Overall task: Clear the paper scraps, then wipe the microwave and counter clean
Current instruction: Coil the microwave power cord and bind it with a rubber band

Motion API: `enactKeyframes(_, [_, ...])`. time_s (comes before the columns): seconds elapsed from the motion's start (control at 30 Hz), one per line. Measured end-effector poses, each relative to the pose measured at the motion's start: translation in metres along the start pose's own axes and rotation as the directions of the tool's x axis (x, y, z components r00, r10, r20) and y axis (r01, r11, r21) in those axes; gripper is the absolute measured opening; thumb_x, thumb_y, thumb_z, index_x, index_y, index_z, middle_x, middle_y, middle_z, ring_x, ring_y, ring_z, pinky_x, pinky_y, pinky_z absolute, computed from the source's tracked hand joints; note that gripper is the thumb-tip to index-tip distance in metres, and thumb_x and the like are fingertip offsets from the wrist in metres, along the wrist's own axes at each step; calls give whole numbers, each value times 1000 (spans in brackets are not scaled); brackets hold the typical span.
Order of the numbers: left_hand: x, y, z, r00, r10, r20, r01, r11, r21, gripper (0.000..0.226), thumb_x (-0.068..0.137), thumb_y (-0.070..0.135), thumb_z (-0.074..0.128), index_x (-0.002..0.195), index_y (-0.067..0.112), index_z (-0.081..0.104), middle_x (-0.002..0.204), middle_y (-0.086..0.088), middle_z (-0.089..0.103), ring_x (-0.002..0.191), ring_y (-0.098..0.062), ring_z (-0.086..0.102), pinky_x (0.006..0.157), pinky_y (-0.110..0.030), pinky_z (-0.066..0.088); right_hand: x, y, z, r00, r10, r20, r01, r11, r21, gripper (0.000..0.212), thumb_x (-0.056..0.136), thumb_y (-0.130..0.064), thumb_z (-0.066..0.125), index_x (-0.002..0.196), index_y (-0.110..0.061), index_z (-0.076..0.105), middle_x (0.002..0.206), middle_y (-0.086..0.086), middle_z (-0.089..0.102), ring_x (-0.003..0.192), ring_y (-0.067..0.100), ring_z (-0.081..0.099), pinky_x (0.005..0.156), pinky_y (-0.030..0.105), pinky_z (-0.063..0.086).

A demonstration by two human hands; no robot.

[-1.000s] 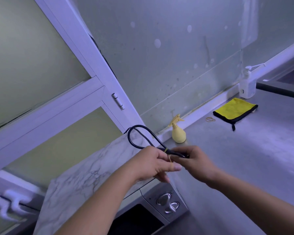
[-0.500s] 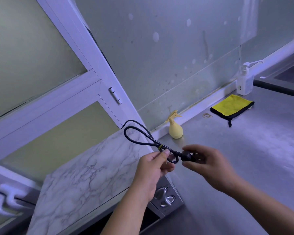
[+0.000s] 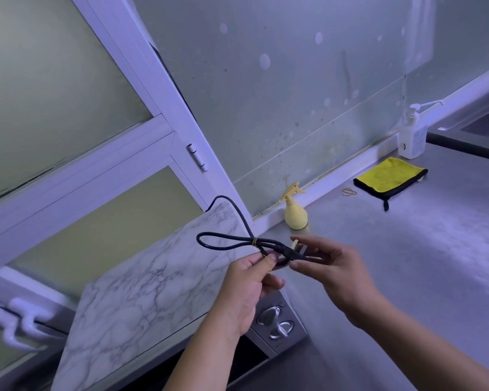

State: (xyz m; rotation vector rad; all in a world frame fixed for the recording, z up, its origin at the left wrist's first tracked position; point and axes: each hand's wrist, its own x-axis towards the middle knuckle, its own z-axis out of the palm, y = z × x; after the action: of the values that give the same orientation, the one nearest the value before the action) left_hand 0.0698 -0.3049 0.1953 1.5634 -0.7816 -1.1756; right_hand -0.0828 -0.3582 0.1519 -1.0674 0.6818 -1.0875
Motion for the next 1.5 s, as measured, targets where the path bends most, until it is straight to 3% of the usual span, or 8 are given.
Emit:
enactKeyframes(0.27, [-10, -5, -5, 997, 2, 80, 13, 982, -190, 17, 91, 18, 67, 100, 8, 77, 104, -12, 74, 88, -17, 70, 84, -25, 57, 0, 5, 11, 1000, 16, 26, -17, 1000, 21, 40, 73, 6, 80, 104, -19, 77, 89, 12, 76, 82, 13, 71, 75, 20, 55])
enactKeyframes(0.43, [-10, -8, 2, 989, -27, 142, 57, 976, -211, 44, 83, 20, 73, 117, -6, 65, 114, -17, 72, 105, -23, 69, 92, -28, 54, -14, 16, 19, 998, -67, -22, 63, 990, -127, 45, 72, 6, 81, 92, -34, 78, 90, 5, 75, 89, 19, 73, 83, 26, 57])
enactKeyframes(0.6, [-8, -10, 16, 998, -68, 17, 69, 943, -325, 47, 76, 17, 76, 114, -8, 67, 102, -17, 73, 96, -25, 71, 78, -25, 58, -25, 20, 27, 975, -215, -56, 178, 908, -378, 45, 76, -11, 81, 93, -52, 71, 89, -11, 69, 92, 5, 66, 78, 9, 45])
enactKeyframes(0.77, [-8, -11, 27, 990, -109, -84, 70, 926, -372, 36, 85, 10, 73, 113, -11, 65, 99, -20, 72, 92, -25, 70, 78, -26, 58, -29, 15, 15, 990, -139, 30, 140, 915, -378, 30, 90, -8, 68, 107, -32, 74, 100, -16, 73, 105, 2, 64, 91, 16, 46])
enactKeyframes(1.0, [-10, -13, 45, 986, -100, -136, 49, 941, -335, 21, 88, 8, 71, 104, -3, 64, 86, -14, 70, 81, -21, 70, 79, -28, 54, -36, 20, 13, 992, -127, -12, 112, 911, -398, 43, 92, -2, 60, 122, -32, 66, 102, -20, 73, 109, -1, 62, 93, 14, 44])
enactKeyframes(1.17, [-9, -13, 53, 982, -133, -131, 74, 921, -382, 9, 89, 5, 67, 92, 6, 58, 75, -9, 66, 72, -19, 68, 69, -25, 54, -40, 24, 20, 988, -143, -56, 112, 919, -378, 48, 79, -12, 76, 115, -42, 64, 98, -22, 68, 109, 2, 58, 85, 4, 38])
enactKeyframes(1.37, [-3, -9, 47, 958, -229, -170, 128, 879, -458, 23, 88, -8, 45, 87, 6, 63, 74, -6, 68, 68, -18, 65, 64, -24, 52, -23, 9, 2, 998, -41, 46, 56, 909, -412, 19, 80, -10, 70, 82, -29, 72, 80, -14, 73, 82, -3, 65, 72, 9, 43])
enactKeyframes(1.5, [-7, -7, 47, 959, -231, -164, 136, 883, -450, 23, 87, -10, 46, 87, 2, 66, 73, -10, 68, 67, -17, 65, 67, -25, 58, -1, -8, -5, 981, 83, 175, 1, 902, -433, 11, 82, -6, 65, 75, -13, 69, 61, -4, 64, 58, 7, 51, 54, 14, 36])
